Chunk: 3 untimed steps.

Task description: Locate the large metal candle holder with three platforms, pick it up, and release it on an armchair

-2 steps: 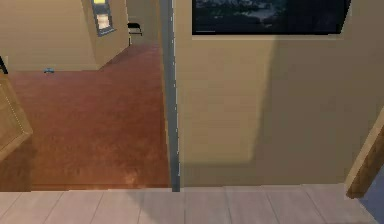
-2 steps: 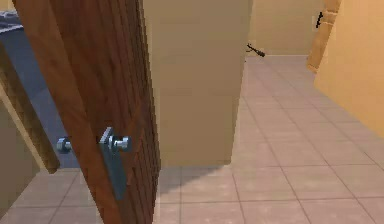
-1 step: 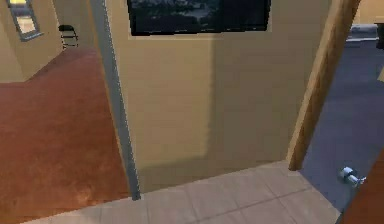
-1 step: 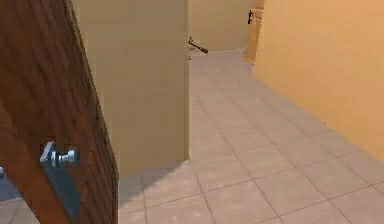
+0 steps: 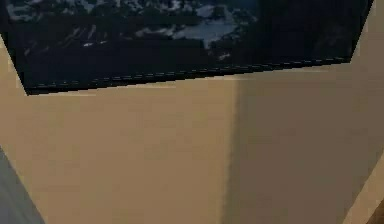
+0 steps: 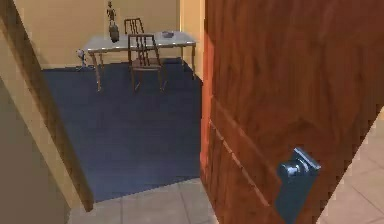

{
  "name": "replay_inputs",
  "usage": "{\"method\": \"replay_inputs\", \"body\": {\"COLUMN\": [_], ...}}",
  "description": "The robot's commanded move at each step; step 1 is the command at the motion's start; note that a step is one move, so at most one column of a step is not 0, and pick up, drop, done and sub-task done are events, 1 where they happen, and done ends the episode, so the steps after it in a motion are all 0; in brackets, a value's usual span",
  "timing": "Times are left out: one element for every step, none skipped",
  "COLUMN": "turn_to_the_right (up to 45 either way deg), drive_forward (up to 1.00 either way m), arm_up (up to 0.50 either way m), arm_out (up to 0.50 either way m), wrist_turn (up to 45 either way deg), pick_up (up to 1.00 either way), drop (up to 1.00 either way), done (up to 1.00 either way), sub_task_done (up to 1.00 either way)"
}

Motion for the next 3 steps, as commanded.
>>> {"method": "replay_inputs", "body": {"turn_to_the_right": [45.0,27.0,0.0], "drive_forward": [0.0,0.0,1.0], "arm_up": [0.0,0.0,0.0], "arm_out": [0.0,0.0,0.0], "wrist_turn": [0.0,0.0,0.0], "pick_up": [0.0,0.0,0.0], "drop": [0.0,0.0,0.0], "done": [0.0,0.0,0.0], "sub_task_done": [0.0,0.0,0.0]}}
